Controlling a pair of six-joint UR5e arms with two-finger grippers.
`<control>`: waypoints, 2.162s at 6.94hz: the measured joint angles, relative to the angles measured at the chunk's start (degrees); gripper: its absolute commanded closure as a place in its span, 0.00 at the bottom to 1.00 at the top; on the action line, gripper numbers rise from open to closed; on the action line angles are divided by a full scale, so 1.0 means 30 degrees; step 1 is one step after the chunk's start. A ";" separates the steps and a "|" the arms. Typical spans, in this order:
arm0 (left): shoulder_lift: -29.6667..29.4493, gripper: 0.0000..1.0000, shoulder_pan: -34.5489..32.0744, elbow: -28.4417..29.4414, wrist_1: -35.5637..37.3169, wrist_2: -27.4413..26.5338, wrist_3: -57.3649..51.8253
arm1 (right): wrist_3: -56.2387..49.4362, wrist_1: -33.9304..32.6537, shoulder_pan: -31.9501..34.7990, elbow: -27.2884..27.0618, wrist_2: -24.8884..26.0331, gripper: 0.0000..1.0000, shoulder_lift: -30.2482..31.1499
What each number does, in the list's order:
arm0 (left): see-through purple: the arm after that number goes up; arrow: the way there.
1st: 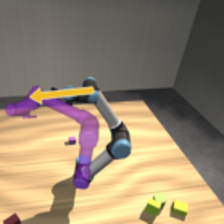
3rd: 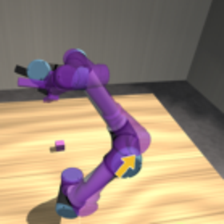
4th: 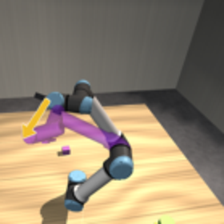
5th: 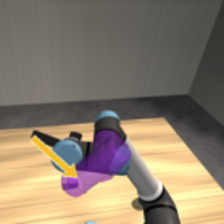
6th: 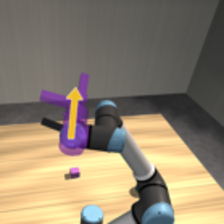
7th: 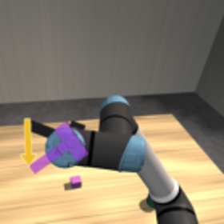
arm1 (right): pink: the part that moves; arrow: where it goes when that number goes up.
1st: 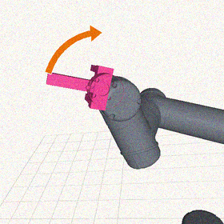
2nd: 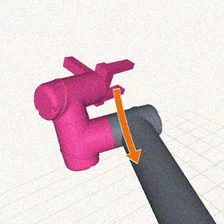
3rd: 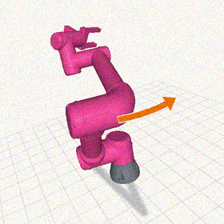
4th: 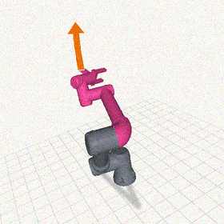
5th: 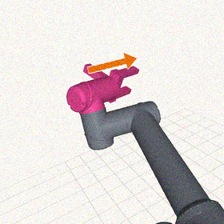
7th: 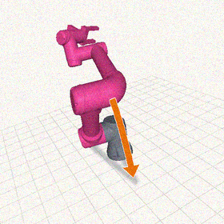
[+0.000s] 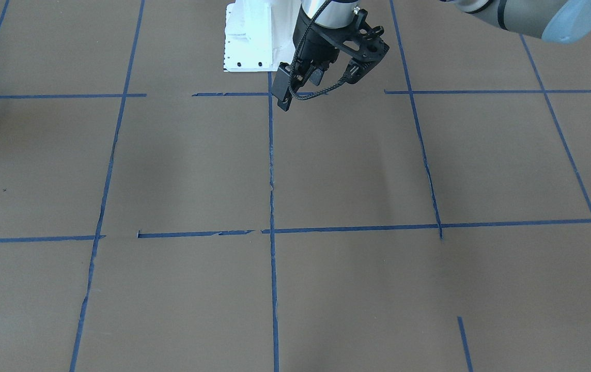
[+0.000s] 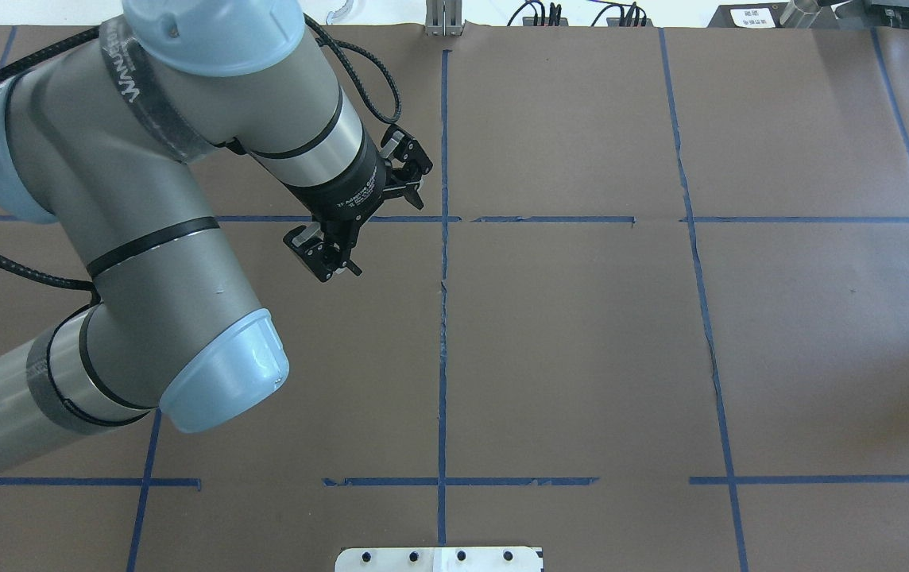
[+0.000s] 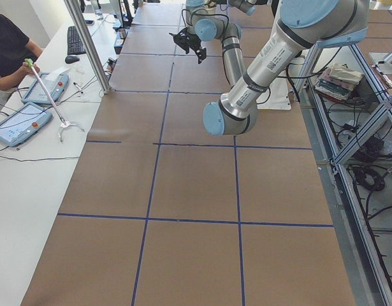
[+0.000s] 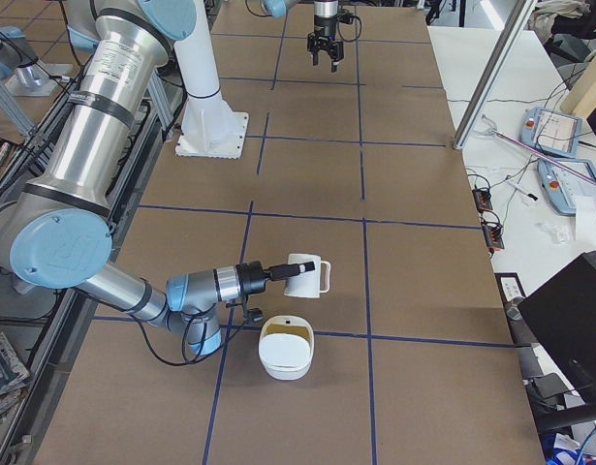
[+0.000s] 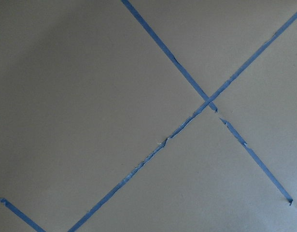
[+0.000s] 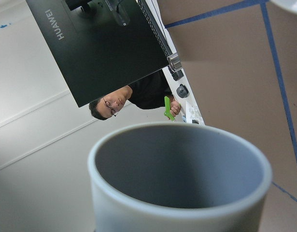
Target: Left arm hands cup to right arm to dump lemon
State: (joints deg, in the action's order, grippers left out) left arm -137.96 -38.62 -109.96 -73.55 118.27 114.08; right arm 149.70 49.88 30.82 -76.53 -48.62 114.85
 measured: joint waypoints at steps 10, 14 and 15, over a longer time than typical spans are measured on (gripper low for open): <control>0.0277 0.00 -0.0410 0.0211 -0.0701 -0.0012 -0.1149 | -1.9273 -1.5045 -0.1798 -0.4113 0.0035 0.75 -0.8904; 0.0189 0.00 -0.0593 0.0220 -0.0854 0.0011 -0.1451 | -2.7946 -2.0812 -0.2637 -0.4143 0.0190 0.79 -1.3059; 0.0103 0.00 -0.0587 0.0329 -0.0897 0.0011 -0.1660 | -2.9468 -2.2404 -0.2940 -0.4151 0.0232 0.79 -1.4169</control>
State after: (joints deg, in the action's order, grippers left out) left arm -137.65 -40.38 -108.97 -76.24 118.30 109.10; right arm 61.29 -17.34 22.00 -88.98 -47.92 72.34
